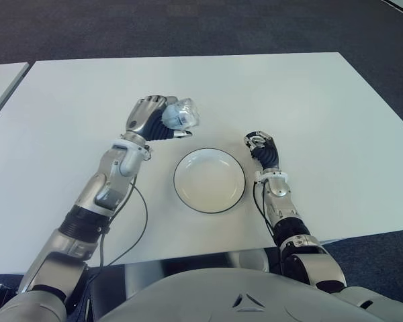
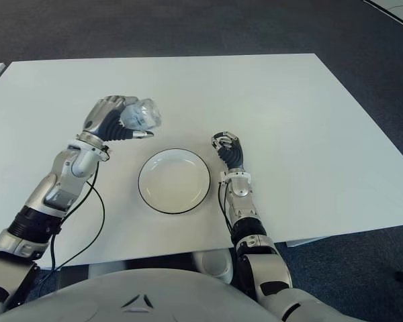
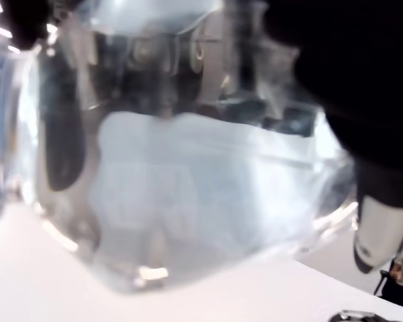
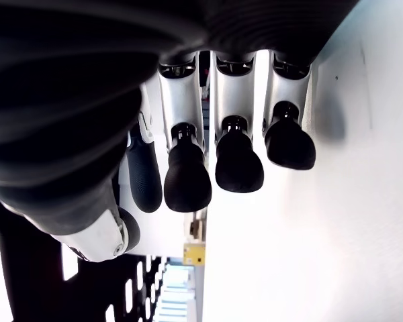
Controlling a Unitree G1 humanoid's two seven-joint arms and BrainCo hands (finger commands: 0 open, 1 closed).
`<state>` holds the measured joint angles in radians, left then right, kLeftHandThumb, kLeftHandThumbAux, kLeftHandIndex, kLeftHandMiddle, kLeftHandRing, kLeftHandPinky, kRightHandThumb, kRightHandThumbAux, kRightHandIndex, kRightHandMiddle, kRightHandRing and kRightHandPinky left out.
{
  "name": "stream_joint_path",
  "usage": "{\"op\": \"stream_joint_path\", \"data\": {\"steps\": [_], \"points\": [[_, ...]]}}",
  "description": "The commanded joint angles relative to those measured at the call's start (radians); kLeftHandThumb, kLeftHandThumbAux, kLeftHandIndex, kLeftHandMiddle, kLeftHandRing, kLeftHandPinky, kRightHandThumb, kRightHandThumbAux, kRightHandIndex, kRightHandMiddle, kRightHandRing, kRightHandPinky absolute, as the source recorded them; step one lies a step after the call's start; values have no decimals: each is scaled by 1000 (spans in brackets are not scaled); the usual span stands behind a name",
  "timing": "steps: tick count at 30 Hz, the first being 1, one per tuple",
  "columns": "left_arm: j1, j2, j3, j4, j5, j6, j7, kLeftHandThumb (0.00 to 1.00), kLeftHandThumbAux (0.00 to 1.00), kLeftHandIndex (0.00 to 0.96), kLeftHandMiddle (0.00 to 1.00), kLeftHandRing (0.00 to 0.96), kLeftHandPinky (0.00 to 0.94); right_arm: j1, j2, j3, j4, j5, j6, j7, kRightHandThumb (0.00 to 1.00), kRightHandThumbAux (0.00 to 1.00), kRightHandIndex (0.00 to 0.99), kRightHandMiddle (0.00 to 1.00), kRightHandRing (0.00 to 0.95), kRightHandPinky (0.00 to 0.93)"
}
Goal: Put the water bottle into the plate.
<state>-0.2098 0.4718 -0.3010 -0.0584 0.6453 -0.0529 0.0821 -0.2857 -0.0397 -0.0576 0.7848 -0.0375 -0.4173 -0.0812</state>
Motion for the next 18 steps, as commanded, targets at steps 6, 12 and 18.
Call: {"op": "stream_joint_path", "data": {"steps": [6, 12, 18], "points": [[56, -21, -71, -105, 68, -41, -72, 749, 697, 443, 847, 842, 800, 39, 7, -4, 45, 5, 57, 3, 702, 729, 438, 810, 791, 787], [64, -12, -110, -120, 107, -73, -122, 747, 697, 443, 846, 845, 821, 42, 12, -6, 33, 7, 61, -4, 702, 729, 438, 811, 790, 790], [38, -21, -164, -47, 148, -123, -143, 747, 697, 443, 857, 855, 839, 46, 10, -4, 26, 8, 69, 4, 702, 729, 439, 810, 790, 787]]}}
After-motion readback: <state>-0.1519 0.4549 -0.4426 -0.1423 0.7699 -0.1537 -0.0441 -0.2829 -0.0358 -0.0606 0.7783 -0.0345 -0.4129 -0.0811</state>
